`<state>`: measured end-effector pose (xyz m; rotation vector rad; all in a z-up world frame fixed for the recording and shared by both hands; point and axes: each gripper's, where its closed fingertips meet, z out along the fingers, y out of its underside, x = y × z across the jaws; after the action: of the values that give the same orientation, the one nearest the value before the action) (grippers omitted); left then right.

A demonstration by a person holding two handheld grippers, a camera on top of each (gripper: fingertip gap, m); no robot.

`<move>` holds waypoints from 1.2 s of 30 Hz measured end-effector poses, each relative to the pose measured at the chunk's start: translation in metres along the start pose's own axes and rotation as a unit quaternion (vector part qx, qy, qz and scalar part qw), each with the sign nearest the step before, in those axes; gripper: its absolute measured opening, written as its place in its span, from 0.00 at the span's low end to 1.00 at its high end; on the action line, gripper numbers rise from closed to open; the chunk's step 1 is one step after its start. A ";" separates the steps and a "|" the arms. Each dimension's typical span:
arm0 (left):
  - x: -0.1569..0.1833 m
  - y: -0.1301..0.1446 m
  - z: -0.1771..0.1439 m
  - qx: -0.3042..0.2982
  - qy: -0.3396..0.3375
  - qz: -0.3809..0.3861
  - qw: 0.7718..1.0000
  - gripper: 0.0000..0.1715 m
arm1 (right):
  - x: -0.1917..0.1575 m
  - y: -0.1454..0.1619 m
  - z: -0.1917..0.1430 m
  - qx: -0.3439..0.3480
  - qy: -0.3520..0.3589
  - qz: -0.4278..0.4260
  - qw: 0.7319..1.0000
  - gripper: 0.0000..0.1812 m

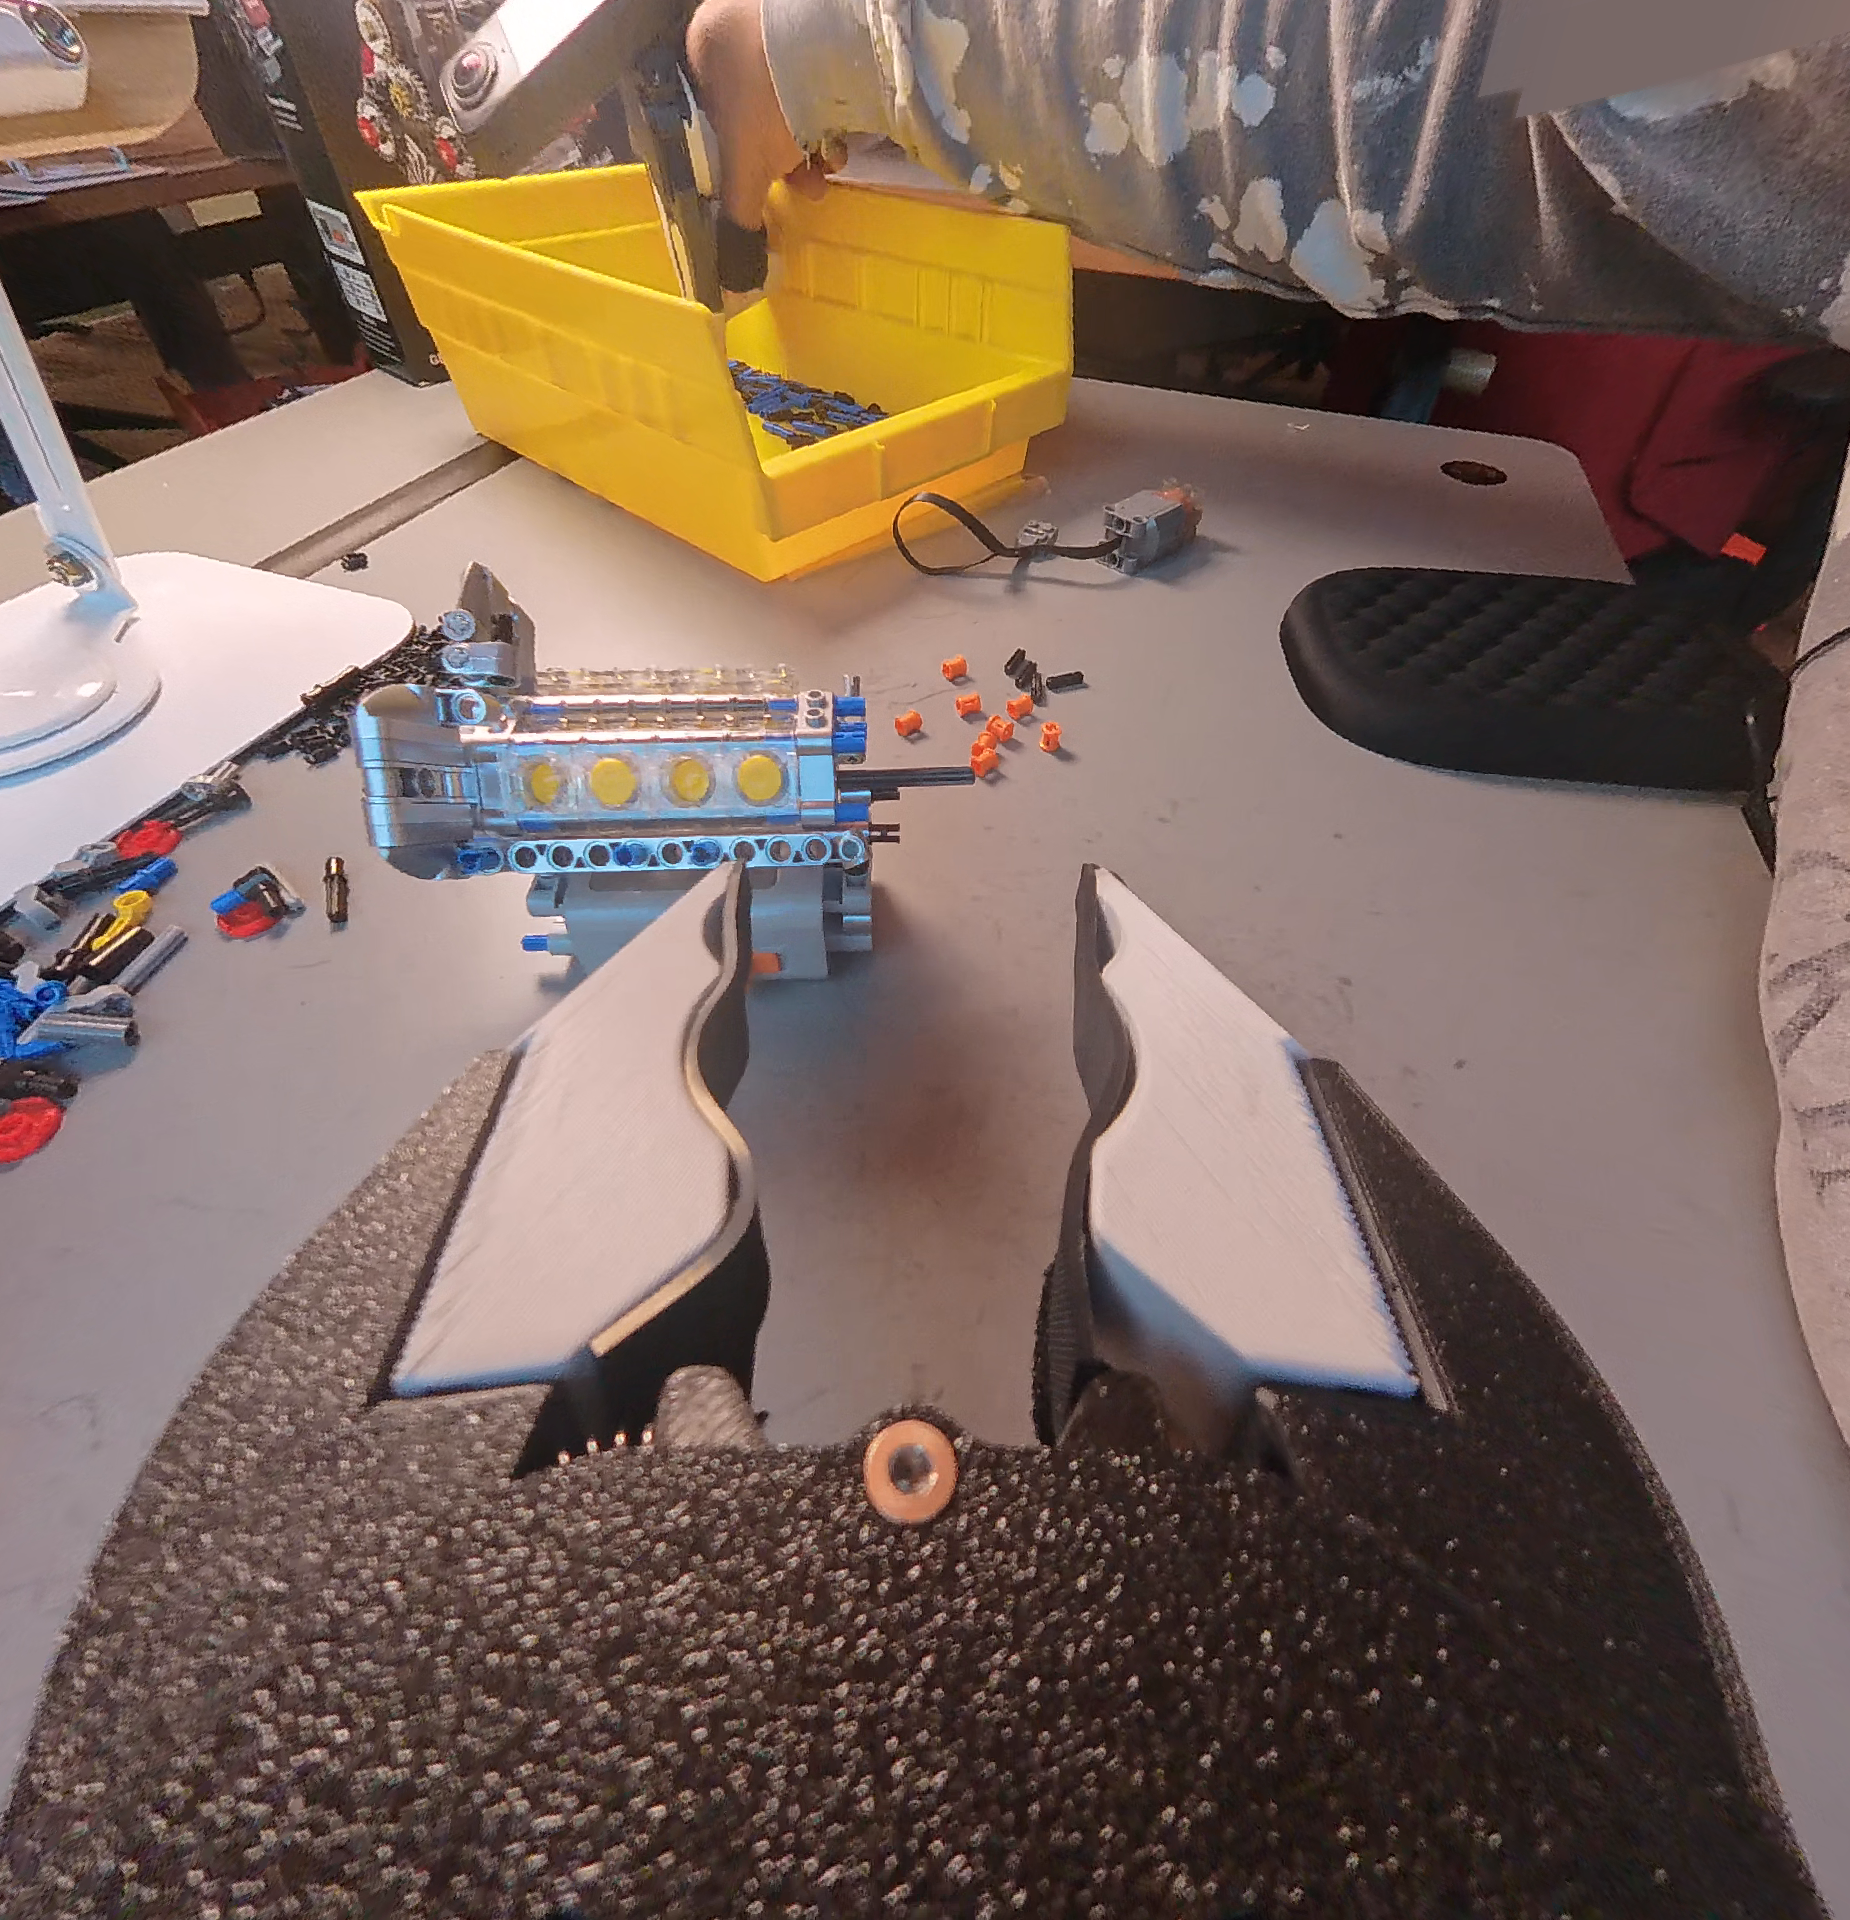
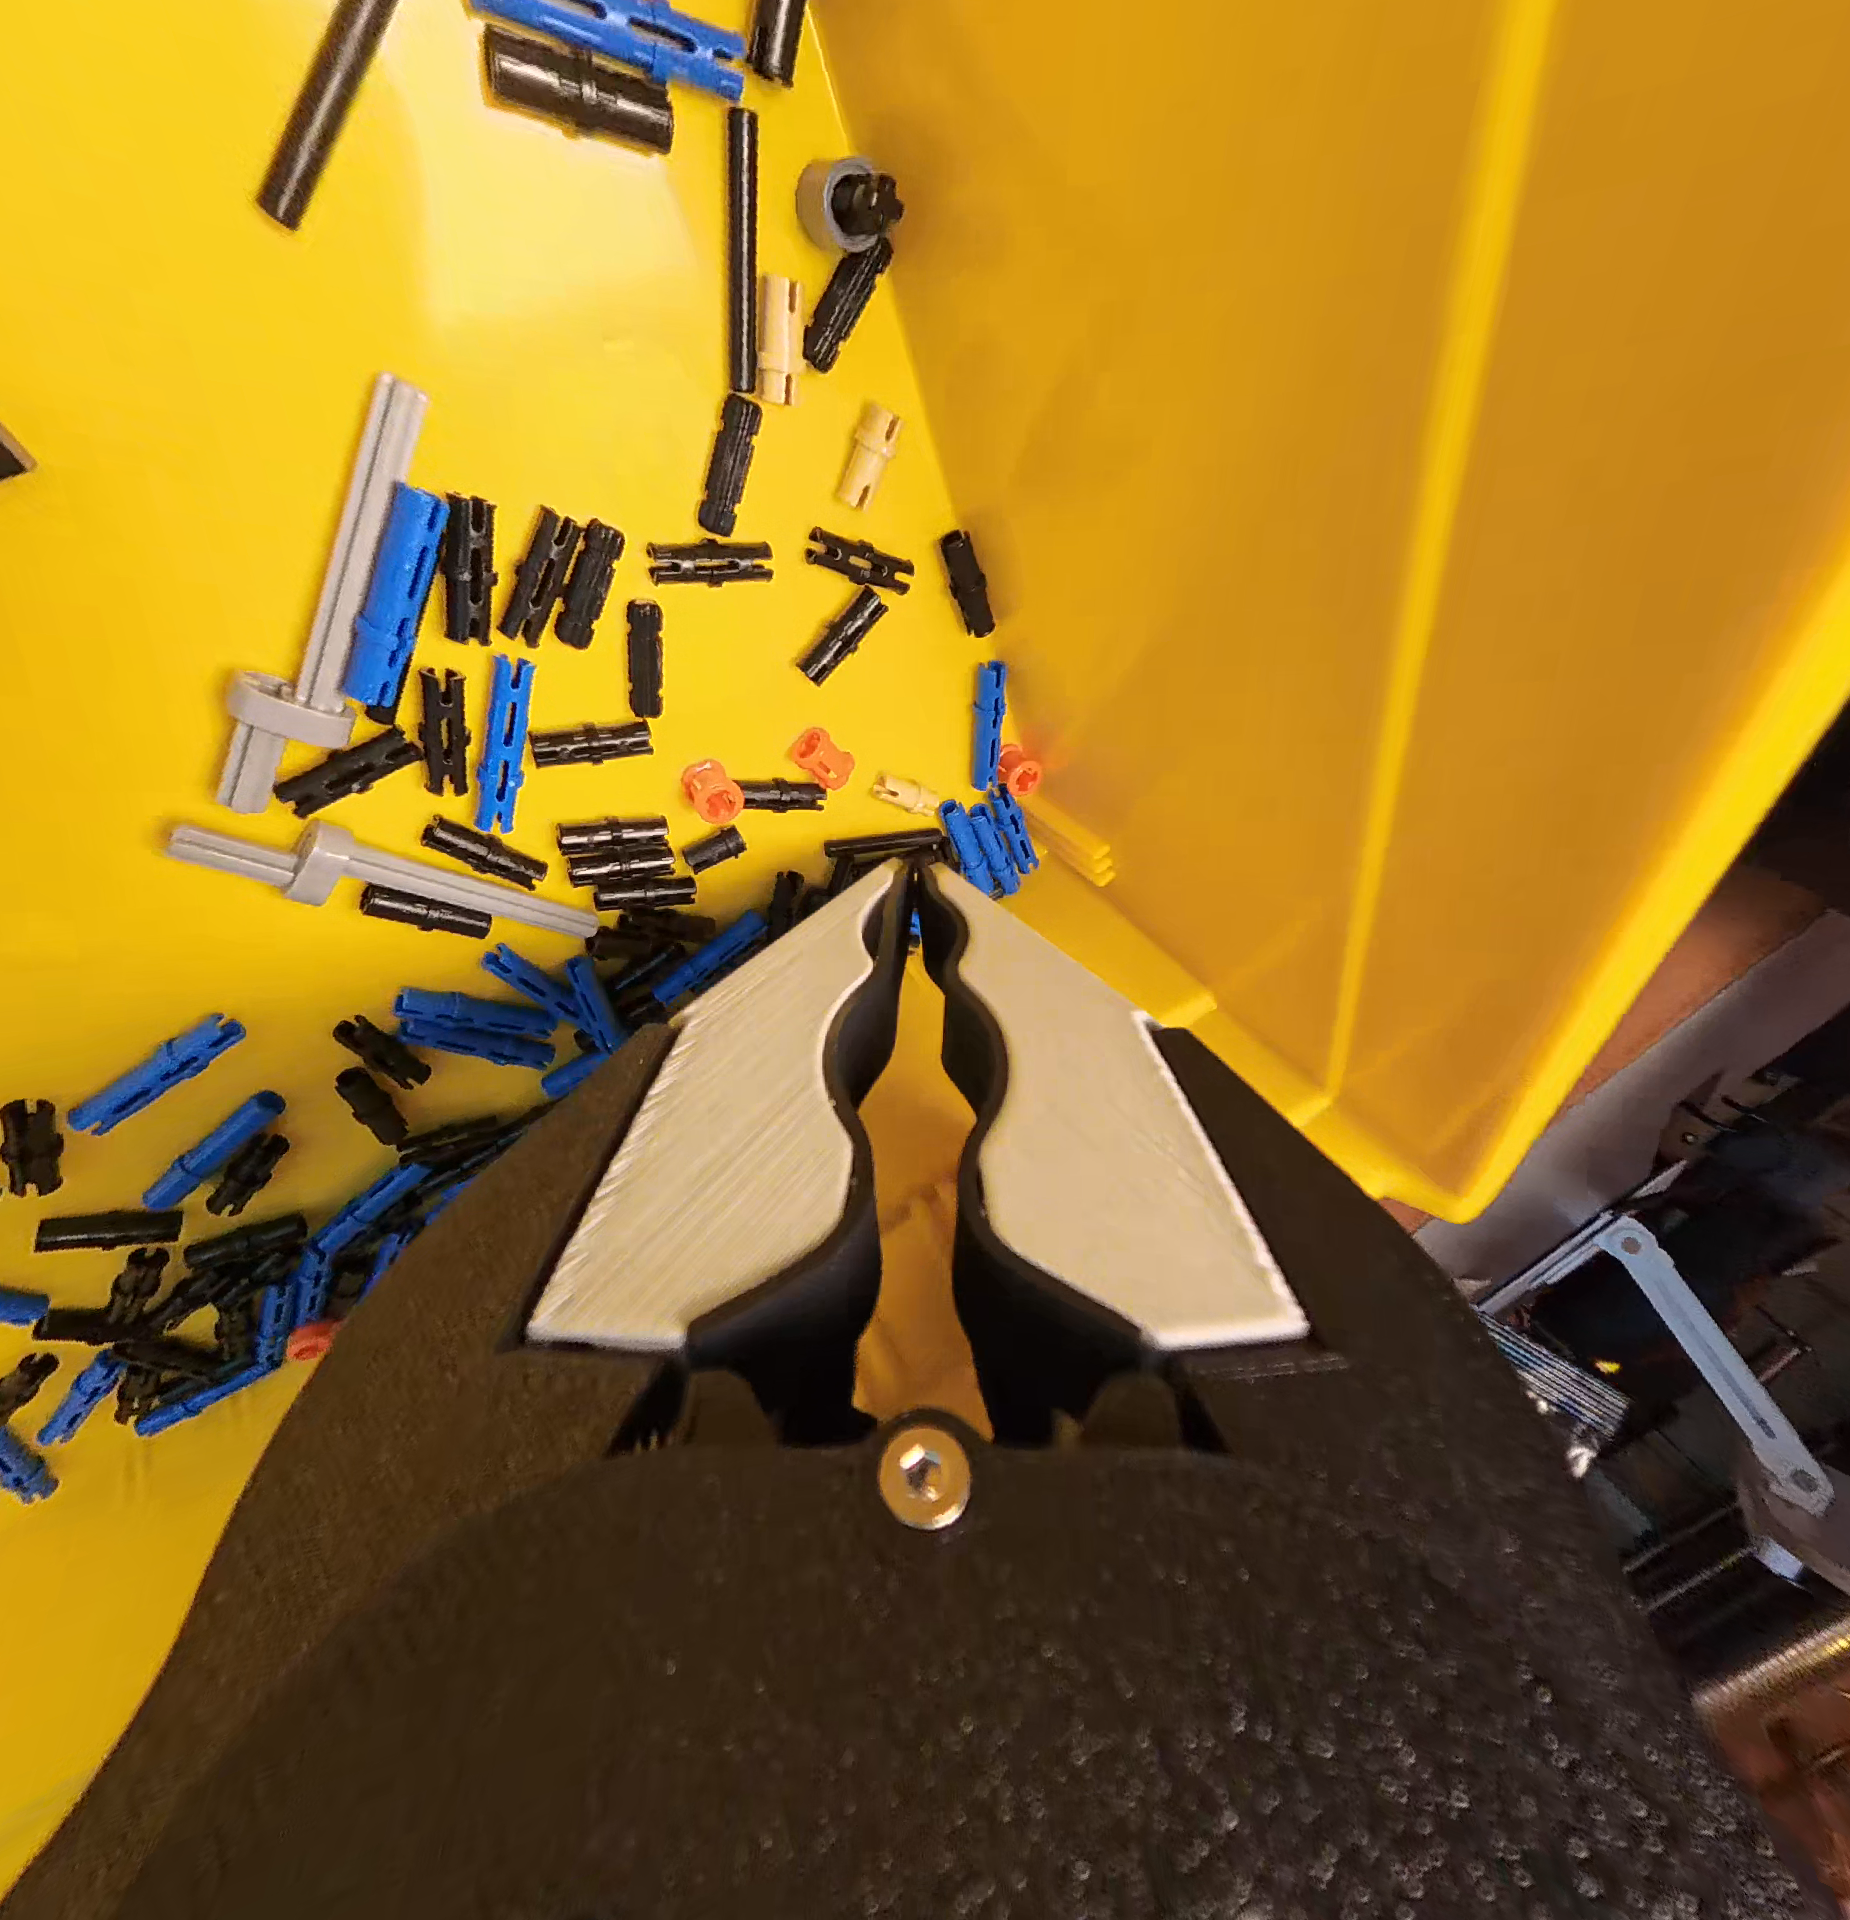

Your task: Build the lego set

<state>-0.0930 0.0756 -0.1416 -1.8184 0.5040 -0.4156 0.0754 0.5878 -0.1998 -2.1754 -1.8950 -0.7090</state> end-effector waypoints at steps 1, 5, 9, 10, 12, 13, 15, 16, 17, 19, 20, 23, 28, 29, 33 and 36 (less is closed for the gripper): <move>0.000 0.000 0.000 0.000 0.000 -0.001 1.000 0.35 | 0.001 0.000 0.000 -0.001 0.005 -0.003 1.000 0.00; 0.000 0.001 0.001 -0.003 0.000 0.002 1.000 0.35 | 0.000 0.003 0.000 -0.027 0.020 -0.029 0.999 0.00; 0.000 0.001 0.001 -0.003 -0.001 0.003 1.000 0.35 | -0.008 0.000 -0.002 -0.016 -0.003 -0.028 0.999 0.00; 0.000 0.001 0.001 -0.003 -0.001 0.003 1.000 0.35 | -0.014 -0.003 -0.003 -0.006 -0.024 -0.021 0.999 0.00; 0.000 0.001 0.001 -0.003 -0.001 0.003 1.000 0.35 | -0.018 -0.006 -0.006 0.011 -0.037 -0.016 0.999 0.00; 0.000 0.001 0.001 -0.003 -0.001 0.003 1.000 0.35 | -0.022 -0.010 -0.008 0.026 -0.052 -0.010 0.998 0.00; 0.000 0.001 0.001 -0.003 0.000 0.002 1.000 0.35 | -0.021 -0.020 -0.017 0.066 -0.069 0.016 0.995 0.00; 0.000 0.001 0.001 -0.003 0.000 0.001 1.000 0.35 | -0.018 -0.024 -0.022 0.085 -0.074 0.028 0.993 0.00; 0.000 0.001 0.001 -0.003 0.001 0.000 1.000 0.35 | -0.013 -0.026 -0.026 0.097 -0.073 0.038 0.992 0.00; 0.000 0.000 0.001 -0.003 0.001 -0.002 1.000 0.35 | -0.002 -0.020 -0.029 0.089 -0.055 0.040 0.994 0.00; 0.000 0.001 0.001 -0.003 0.001 -0.002 1.000 0.35 | 0.002 -0.014 -0.028 0.073 -0.043 0.029 0.996 0.00; 0.000 0.001 0.001 -0.003 0.002 -0.002 1.000 0.35 | 0.011 0.004 -0.021 0.014 0.002 -0.026 1.000 0.00; 0.000 0.001 0.001 -0.003 0.002 -0.003 1.000 0.35 | -0.003 0.012 -0.016 -0.026 -0.002 -0.092 0.995 0.00; 0.000 0.001 0.001 -0.003 0.002 -0.003 1.000 0.35 | -0.006 0.014 -0.015 -0.034 -0.007 -0.100 0.994 0.00; 0.000 0.000 0.000 -0.002 0.002 -0.005 1.000 0.35 | -0.014 0.018 -0.013 -0.051 -0.019 -0.119 0.991 0.00; 0.000 0.000 0.000 -0.002 0.003 -0.005 1.000 0.35 | -0.024 0.017 -0.012 -0.047 -0.039 -0.122 0.991 0.00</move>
<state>-0.0930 0.0760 -0.1422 -1.8250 0.5012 -0.4270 0.0874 0.5584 -0.1968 -2.0745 -2.2386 -0.7789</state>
